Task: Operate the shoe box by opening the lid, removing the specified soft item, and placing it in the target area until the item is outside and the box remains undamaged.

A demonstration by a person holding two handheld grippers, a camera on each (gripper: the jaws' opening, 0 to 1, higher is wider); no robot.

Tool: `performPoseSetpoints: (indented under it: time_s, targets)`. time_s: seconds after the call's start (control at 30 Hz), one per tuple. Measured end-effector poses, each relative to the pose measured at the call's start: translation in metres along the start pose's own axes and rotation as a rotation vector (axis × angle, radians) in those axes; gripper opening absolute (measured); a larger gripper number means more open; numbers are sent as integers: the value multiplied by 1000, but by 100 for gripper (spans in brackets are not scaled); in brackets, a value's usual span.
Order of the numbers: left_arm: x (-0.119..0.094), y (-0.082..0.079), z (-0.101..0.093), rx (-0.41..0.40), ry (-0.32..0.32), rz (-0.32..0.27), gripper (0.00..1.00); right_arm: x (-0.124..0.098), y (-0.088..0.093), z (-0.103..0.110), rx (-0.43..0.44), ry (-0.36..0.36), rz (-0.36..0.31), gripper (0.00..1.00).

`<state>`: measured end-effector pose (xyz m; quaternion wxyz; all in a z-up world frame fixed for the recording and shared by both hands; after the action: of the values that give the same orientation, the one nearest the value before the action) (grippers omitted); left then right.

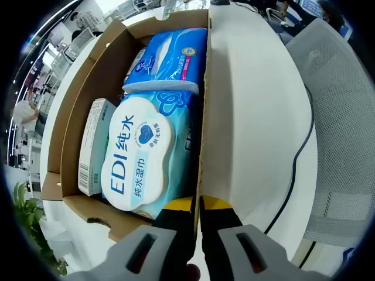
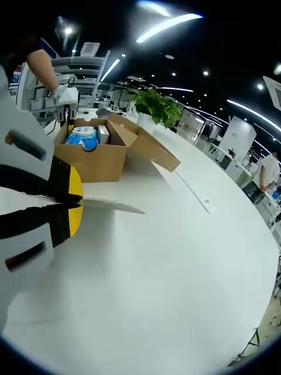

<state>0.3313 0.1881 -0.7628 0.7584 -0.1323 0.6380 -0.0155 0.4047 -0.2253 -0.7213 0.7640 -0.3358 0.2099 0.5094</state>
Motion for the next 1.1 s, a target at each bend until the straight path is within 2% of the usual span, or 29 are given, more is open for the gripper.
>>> performPoseSetpoints:
  time_s: [0.07,0.2,0.4,0.87,1.1]
  targets:
    - [0,0,0,1,2,0,2,2,2,-3,-27,33,-3,1]
    - [0,1,1,-2,6,4,2,5,5,-8,-6,44,-2,2]
    - [1,1,1,-1,6,11,2,8,8,-16,-27,76,1,5]
    - [0,2,1,-5,5,22,2,16,16,-13,-81,116,12,11]
    - [1,2,0,-9,2,29,2,17,19,-20,-98,150,28,14]
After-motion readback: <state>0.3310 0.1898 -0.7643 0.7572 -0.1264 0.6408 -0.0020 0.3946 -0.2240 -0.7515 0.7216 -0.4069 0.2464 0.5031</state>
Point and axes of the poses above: the point that each gripper's makers call its tool centre point, and the gripper's own axes: x roughly forward along the fingers, z roughly to its left, y roughly out of its underside, the point moved 4 cm from there along -x, roughly backward along the fingers, and after that the axes turned 2 degrees about -y, right-handed, at the moved point
